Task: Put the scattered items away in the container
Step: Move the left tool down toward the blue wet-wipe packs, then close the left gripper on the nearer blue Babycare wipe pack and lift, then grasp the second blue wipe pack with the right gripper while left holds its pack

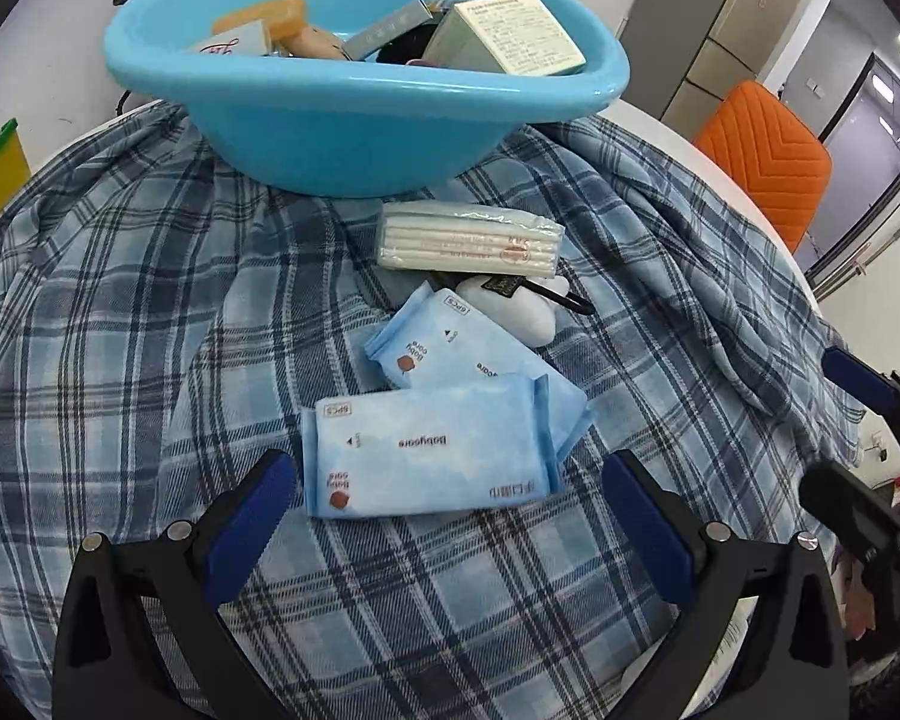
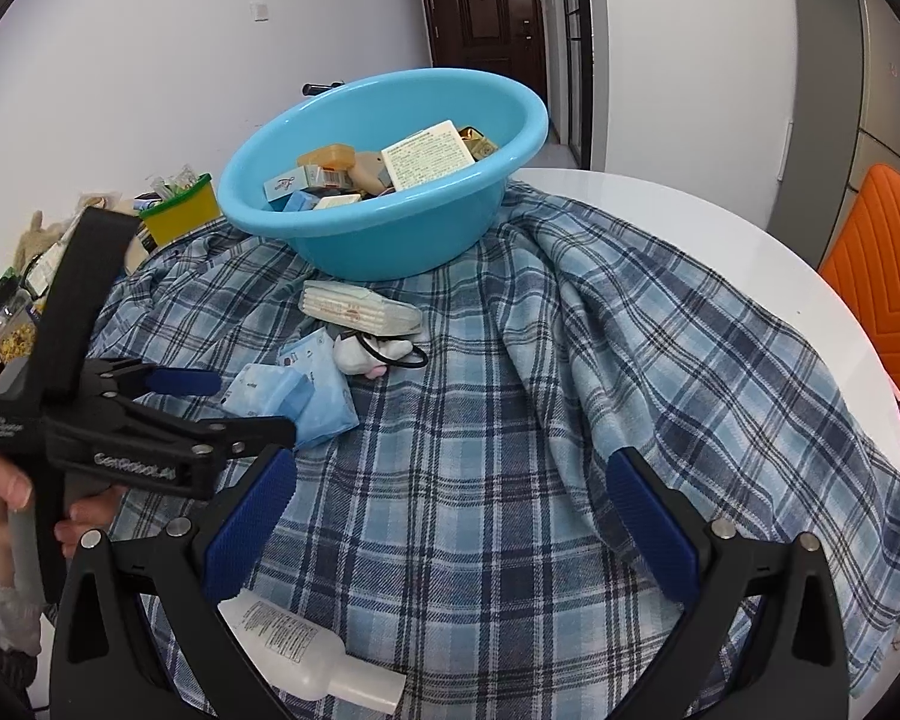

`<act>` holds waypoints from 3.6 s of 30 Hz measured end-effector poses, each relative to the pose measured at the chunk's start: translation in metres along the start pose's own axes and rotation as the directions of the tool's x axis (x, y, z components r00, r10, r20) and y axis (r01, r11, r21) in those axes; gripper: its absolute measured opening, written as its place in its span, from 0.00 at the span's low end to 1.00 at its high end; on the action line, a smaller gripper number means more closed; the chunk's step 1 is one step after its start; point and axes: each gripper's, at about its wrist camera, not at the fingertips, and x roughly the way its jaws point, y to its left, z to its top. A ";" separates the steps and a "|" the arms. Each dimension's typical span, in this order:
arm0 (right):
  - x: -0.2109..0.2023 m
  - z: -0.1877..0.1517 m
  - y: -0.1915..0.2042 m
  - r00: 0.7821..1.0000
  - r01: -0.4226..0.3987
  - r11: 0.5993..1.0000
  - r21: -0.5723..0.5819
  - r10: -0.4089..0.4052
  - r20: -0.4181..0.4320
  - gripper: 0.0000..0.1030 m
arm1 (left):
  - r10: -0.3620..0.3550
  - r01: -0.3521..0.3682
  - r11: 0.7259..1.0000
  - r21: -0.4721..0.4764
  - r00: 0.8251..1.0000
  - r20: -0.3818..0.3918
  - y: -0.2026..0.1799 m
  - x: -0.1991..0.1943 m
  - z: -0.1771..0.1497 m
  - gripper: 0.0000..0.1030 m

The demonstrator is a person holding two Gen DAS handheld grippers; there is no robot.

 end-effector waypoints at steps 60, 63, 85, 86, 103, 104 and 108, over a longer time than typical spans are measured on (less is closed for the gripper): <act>-0.004 -0.012 0.015 0.998 -0.054 0.998 -0.036 0.053 -0.028 1.00 | 0.213 -0.213 0.977 -0.029 0.943 0.256 -0.012 -0.067 -0.083 0.74; 0.006 -0.007 0.025 0.997 -0.070 0.993 -0.098 0.066 -0.048 1.00 | 0.219 -0.218 0.975 -0.033 0.943 0.249 -0.009 -0.066 -0.086 0.74; 0.099 0.019 0.083 0.974 -0.101 0.944 -0.315 0.030 -0.222 0.98 | 0.245 -0.240 0.970 -0.051 0.941 0.234 0.019 -0.075 -0.099 0.74; 0.100 0.018 0.083 0.973 -0.109 0.943 -0.314 0.037 -0.227 0.94 | 0.245 -0.240 0.970 -0.050 0.942 0.229 0.020 -0.074 -0.099 0.74; 0.069 -0.002 0.067 0.965 -0.171 0.947 -0.272 0.106 -0.239 0.39 | 0.232 -0.228 0.973 -0.041 0.951 0.207 0.018 -0.068 -0.102 0.74; 0.064 -0.006 0.063 0.963 -0.178 0.948 -0.265 0.113 -0.244 0.39 | 0.231 -0.228 0.973 -0.037 0.951 0.206 0.017 -0.068 -0.103 0.74; 0.053 -0.021 0.052 0.953 -0.206 0.947 -0.245 0.138 -0.269 0.39 | 0.223 -0.223 0.975 -0.022 0.953 0.204 0.011 -0.066 -0.103 0.74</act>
